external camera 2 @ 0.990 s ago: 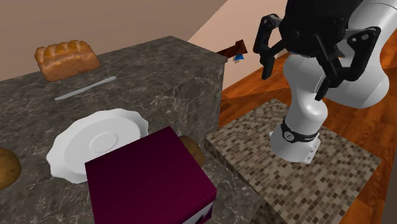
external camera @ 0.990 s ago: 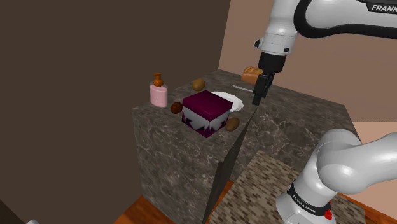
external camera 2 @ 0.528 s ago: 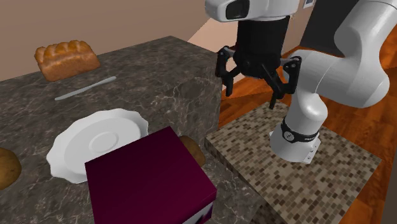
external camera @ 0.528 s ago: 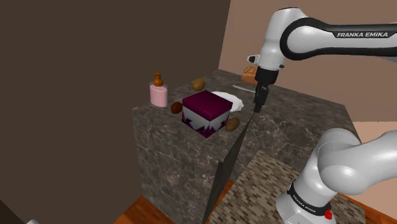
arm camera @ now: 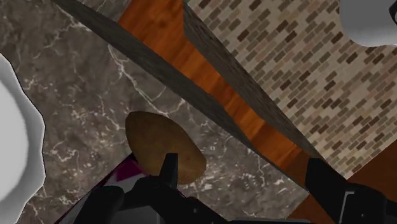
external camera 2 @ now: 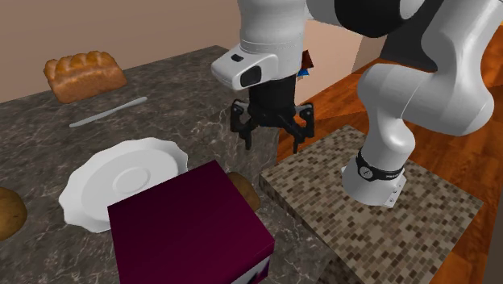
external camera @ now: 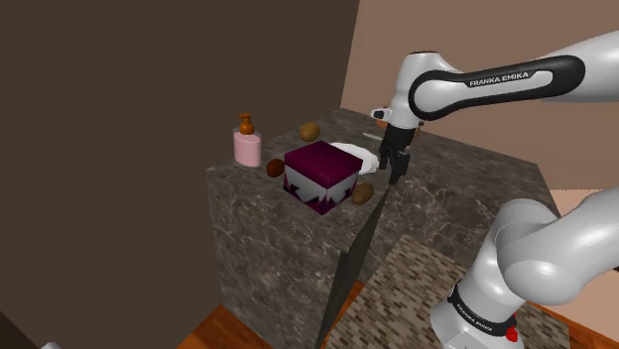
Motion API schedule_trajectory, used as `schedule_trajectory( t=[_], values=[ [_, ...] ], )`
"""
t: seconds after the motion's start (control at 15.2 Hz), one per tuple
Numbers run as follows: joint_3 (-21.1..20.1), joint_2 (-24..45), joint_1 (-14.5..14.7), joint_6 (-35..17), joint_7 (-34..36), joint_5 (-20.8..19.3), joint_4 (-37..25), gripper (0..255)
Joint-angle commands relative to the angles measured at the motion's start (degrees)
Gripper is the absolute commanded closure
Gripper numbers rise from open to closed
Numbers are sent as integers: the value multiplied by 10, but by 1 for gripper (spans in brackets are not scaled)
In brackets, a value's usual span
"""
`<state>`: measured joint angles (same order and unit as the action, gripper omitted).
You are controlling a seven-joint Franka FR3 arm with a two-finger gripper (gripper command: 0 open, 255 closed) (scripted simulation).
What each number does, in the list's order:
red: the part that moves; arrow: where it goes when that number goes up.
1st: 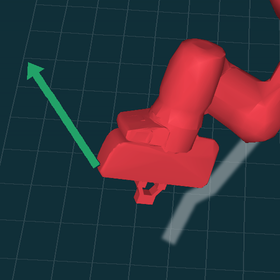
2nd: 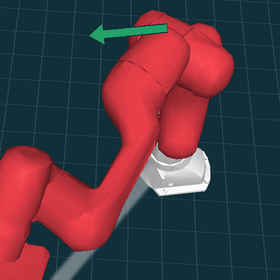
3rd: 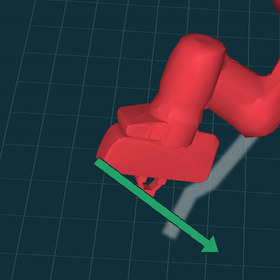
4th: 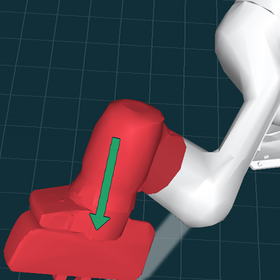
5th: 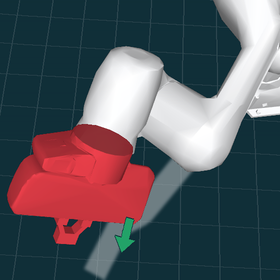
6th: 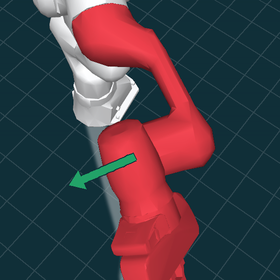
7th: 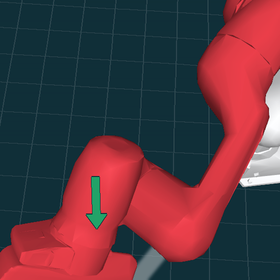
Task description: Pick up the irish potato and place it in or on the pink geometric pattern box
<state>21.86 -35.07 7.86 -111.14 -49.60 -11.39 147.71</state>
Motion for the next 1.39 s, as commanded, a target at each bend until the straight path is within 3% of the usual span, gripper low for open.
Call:
schedule_trajectory(
  t=[0.0,0.4,0.92,1.32],
  values=[
    [31,40,15,-38,-67,-8,-6,0],
    [119,186,73,-144,-268,16,-47,0],
    [132,228,79,-213,-284,33,-17,0],
    [132,228,79,-213,-284,33,-17,0]
  ],
)
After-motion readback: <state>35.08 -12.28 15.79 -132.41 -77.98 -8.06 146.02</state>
